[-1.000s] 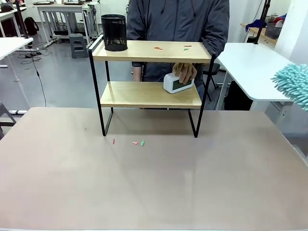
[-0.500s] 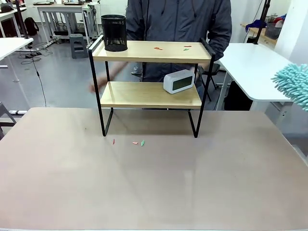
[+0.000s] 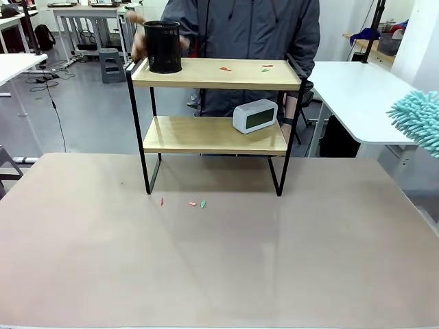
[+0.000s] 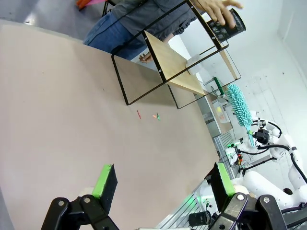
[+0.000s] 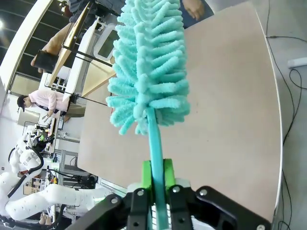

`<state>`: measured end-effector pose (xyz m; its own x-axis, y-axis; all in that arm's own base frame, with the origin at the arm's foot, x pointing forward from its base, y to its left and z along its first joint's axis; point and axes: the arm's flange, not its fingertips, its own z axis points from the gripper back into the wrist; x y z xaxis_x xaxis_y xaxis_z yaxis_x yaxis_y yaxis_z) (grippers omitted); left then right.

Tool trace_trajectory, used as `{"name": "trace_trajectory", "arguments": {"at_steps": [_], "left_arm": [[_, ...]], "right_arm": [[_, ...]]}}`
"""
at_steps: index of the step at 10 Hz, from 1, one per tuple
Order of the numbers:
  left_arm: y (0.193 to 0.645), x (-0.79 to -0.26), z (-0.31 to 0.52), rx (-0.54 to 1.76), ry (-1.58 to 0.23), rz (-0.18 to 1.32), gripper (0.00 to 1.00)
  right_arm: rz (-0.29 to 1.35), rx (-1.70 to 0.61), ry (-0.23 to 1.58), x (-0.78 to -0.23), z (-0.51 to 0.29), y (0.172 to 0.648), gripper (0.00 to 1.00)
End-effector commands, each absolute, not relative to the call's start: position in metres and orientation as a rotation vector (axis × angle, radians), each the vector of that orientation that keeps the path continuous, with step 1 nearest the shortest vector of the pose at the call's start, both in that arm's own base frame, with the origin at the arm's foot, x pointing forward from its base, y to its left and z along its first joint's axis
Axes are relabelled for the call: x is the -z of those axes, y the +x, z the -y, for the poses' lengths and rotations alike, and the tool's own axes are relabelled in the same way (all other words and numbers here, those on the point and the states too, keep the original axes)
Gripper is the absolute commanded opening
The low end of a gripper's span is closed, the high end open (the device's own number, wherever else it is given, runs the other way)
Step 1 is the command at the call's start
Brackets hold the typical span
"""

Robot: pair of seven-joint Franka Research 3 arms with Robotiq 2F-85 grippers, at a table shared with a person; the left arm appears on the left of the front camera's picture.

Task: Clean the shelf.
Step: Clean the remaining tier of the Shelf with the Duster once objects are removed.

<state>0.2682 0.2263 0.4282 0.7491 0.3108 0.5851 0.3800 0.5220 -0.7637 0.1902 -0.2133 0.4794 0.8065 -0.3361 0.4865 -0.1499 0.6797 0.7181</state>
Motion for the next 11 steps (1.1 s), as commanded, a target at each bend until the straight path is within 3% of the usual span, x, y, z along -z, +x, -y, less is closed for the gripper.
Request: {"name": "trace_trajectory", "arguments": {"at_steps": [1, 4, 6, 7, 9, 11], "left_arm": [[0.270, -0.428, -0.224, 0.058, -1.057, 0.786, 1.00], [0.270, -0.428, -0.224, 0.058, -1.057, 0.786, 1.00], [0.270, -0.428, -0.224, 0.058, -1.057, 0.786, 1.00], [0.270, -0.428, -0.224, 0.058, -1.057, 0.786, 1.00], [0.270, -0.428, -0.224, 0.058, -1.057, 0.786, 1.00], [0.270, -0.428, -0.224, 0.058, -1.057, 0.786, 1.00]], "right_arm": [[0.643, 0.111, 0.837, -0.477, 0.216, 0.187, 0.12], [0.642, 0.113, 0.831, -0.479, 0.213, 0.190, 0.12], [0.830, 0.090, 0.613, -0.606, 0.176, 0.227, 0.12], [0.838, 0.043, 0.517, -0.653, 0.145, 0.248, 0.12], [0.771, -0.124, 0.404, -0.699, 0.069, 0.309, 0.12], [0.755, -0.275, 0.377, -0.702, -0.005, 0.349, 0.12]]}}
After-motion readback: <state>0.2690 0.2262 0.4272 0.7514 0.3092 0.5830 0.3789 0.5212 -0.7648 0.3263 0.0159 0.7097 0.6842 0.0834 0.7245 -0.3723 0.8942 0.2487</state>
